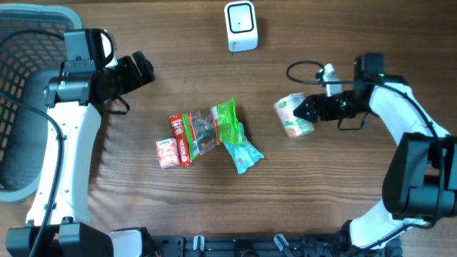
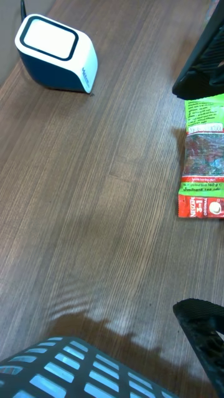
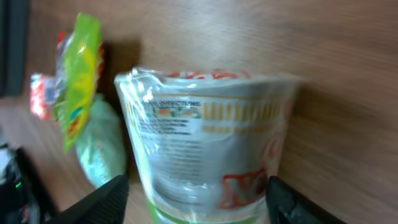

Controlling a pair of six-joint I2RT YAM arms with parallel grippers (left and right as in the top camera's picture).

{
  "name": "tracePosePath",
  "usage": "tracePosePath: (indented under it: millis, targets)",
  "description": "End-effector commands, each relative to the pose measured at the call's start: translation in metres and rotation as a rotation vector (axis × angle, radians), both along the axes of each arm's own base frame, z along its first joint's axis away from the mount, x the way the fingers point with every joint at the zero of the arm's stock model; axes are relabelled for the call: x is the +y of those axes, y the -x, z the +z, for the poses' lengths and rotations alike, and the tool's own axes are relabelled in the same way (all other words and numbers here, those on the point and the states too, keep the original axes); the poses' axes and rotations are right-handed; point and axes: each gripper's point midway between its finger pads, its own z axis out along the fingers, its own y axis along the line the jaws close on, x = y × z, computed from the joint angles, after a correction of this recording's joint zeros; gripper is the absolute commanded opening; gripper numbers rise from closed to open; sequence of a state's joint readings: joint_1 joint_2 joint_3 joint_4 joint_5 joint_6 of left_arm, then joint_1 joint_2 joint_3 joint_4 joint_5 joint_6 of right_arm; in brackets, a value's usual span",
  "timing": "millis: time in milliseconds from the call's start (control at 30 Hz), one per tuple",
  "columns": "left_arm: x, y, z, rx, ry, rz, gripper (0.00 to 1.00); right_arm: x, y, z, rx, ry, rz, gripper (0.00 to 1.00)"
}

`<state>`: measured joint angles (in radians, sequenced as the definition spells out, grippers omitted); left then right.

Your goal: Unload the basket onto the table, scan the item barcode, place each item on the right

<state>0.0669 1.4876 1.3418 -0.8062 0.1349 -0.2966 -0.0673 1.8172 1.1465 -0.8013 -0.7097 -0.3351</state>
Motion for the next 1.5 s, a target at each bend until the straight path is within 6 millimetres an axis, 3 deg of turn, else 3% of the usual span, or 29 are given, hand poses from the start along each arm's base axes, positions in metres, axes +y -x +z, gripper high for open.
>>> tracePosePath:
  millis: [0, 133, 200, 267, 467, 700, 867, 1033, 1467]
  targets:
    - [0.003, -0.001, 0.005, -0.016, -0.01, -0.002, 1.0, 0.035, 0.023, -0.01, 0.027, -0.027, 0.126, 0.63]
    - [0.003, -0.001, 0.005, -0.015, -0.01, -0.002, 1.0, 0.046, 0.033, -0.037, 0.094, 0.248, 0.114, 0.64]
    - [0.003, -0.001, 0.005, -0.015, -0.01, -0.002, 1.0, 0.055, 0.033, -0.041, 0.099, 0.308, 0.078, 0.65]
    - [0.003, -0.001, 0.005, -0.015, -0.01, -0.002, 1.0, 0.073, 0.028, -0.04, 0.093, 0.297, 0.03, 0.66]
    - [0.003, -0.001, 0.005, -0.015, -0.01, -0.002, 1.0, 0.097, 0.022, -0.032, 0.079, 0.207, 0.015, 0.67]
    - [0.003, -0.001, 0.005, -0.015, -0.01, -0.002, 1.0, 0.101, 0.007, 0.0, -0.03, 0.168, 0.016, 0.76]
    - [0.003, -0.001, 0.005, -0.015, -0.01, -0.002, 1.0, 0.089, -0.014, 0.004, -0.079, 0.15, -0.038, 0.92]
    - [0.003, -0.001, 0.005, -0.015, -0.01, -0.002, 1.0, 0.096, -0.027, 0.01, -0.101, 0.01, -0.025, 0.92]
    - [0.003, -0.001, 0.005, -0.015, -0.01, -0.002, 1.0, 0.115, -0.017, -0.025, -0.062, -0.102, 0.103, 0.89]
